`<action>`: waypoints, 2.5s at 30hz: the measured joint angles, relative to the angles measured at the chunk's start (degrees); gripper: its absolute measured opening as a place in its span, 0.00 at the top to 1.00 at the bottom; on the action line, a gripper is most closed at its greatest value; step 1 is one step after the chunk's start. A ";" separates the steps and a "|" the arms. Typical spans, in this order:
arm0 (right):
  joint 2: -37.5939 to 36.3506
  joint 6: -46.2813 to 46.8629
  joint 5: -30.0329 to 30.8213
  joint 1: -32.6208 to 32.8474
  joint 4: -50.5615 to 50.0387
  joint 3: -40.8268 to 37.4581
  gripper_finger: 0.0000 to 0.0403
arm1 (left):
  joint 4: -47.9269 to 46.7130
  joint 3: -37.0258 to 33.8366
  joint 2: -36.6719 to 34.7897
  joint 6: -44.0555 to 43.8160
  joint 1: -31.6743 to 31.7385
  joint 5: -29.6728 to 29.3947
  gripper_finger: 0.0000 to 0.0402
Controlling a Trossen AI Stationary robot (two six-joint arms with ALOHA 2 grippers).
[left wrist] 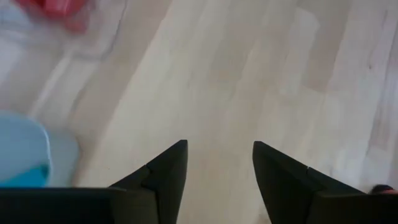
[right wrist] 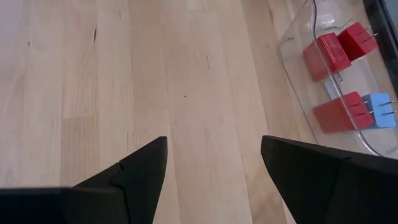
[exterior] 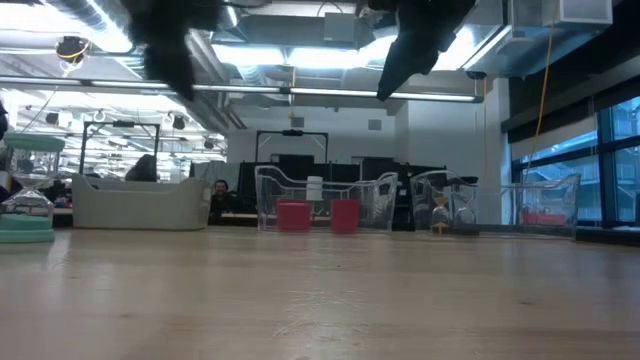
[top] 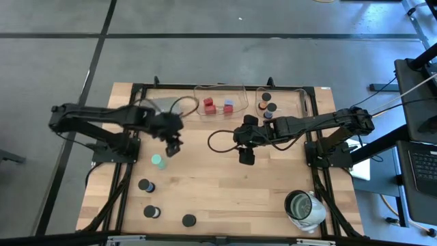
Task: Pick & Place Office items
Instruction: Put the light blue hourglass into the right transparent bin
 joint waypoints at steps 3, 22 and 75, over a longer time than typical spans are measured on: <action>0.00 0.00 0.00 0.00 0.65 0.00 0.35 | -0.98 -2.49 -2.19 -7.76 -5.06 -2.65 0.50; 0.02 -0.02 -2.10 0.17 6.73 0.00 0.35 | -15.94 -5.59 -2.22 -18.51 -25.10 -3.27 0.29; 0.02 0.04 -2.38 0.17 7.01 0.00 0.35 | -9.87 -14.09 -2.20 -12.84 -29.94 -9.47 0.51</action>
